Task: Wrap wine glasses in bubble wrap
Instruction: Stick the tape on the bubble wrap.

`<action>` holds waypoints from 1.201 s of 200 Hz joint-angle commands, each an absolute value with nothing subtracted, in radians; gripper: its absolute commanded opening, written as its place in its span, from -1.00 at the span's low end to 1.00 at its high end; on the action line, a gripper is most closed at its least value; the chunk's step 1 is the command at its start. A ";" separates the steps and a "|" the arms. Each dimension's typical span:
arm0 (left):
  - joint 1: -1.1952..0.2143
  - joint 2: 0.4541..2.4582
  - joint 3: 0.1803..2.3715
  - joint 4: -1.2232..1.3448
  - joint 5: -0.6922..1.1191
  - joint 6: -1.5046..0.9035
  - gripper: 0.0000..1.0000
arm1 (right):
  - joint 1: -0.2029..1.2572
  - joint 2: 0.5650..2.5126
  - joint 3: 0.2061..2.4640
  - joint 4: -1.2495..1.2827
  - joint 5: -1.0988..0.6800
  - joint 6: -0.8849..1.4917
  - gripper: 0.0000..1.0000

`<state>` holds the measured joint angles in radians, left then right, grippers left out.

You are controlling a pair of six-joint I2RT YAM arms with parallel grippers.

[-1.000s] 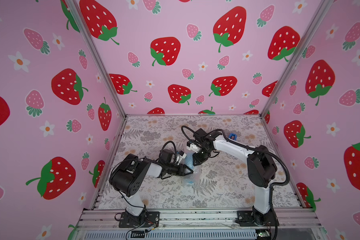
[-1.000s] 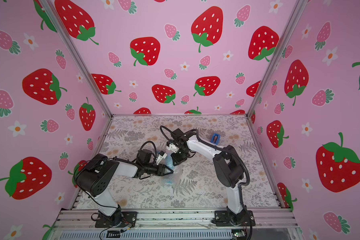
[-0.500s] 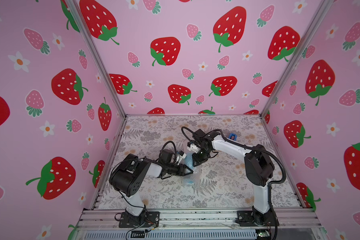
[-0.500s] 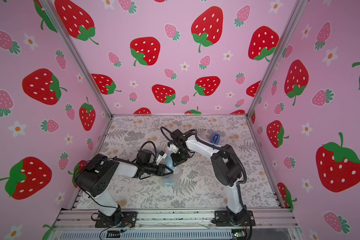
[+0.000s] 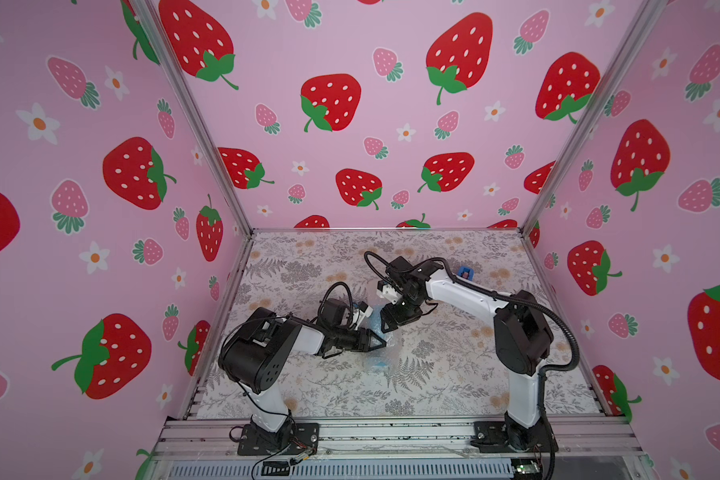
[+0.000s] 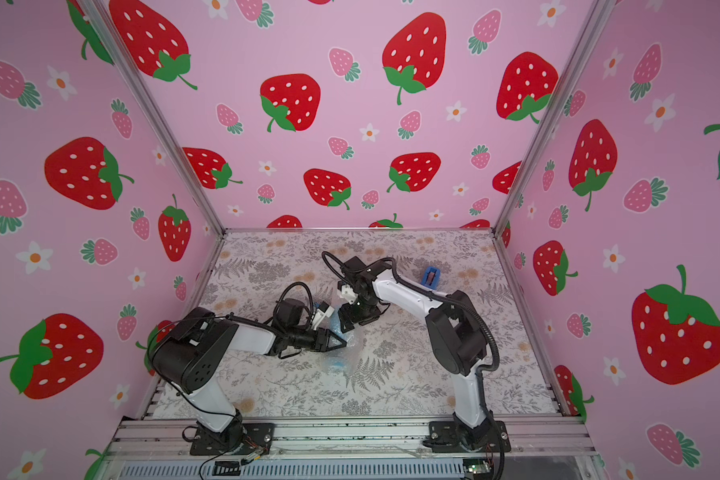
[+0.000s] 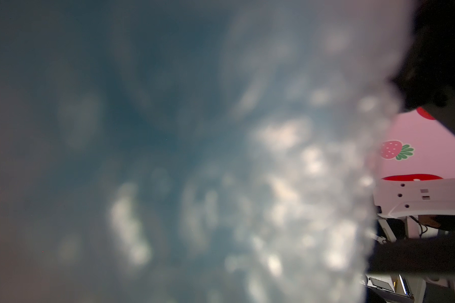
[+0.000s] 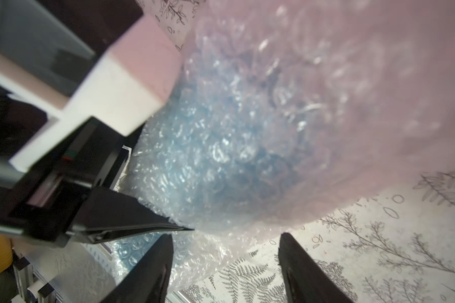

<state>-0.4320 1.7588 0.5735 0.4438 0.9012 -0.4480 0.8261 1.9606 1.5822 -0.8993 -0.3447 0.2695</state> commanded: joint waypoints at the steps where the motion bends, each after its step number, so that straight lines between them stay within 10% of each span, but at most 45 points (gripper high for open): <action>1: -0.430 1.766 0.577 0.410 0.900 -0.431 -0.01 | 0.817 1.888 1.542 -0.919 -0.314 0.284 0.34; 147: -0.427 1.747 0.571 0.404 0.899 -0.429 -0.02 | 0.784 1.793 1.331 -0.540 -0.526 0.419 -0.47; 240: -0.426 1.746 0.569 0.403 0.899 -0.427 -0.02 | 0.763 1.806 1.221 -0.450 -0.502 0.451 -0.54</action>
<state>-0.4301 1.7580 0.5732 0.4400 0.9009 -0.4450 0.7753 1.7878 1.2430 -0.4728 -0.5186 0.4339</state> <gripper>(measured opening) 0.491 0.231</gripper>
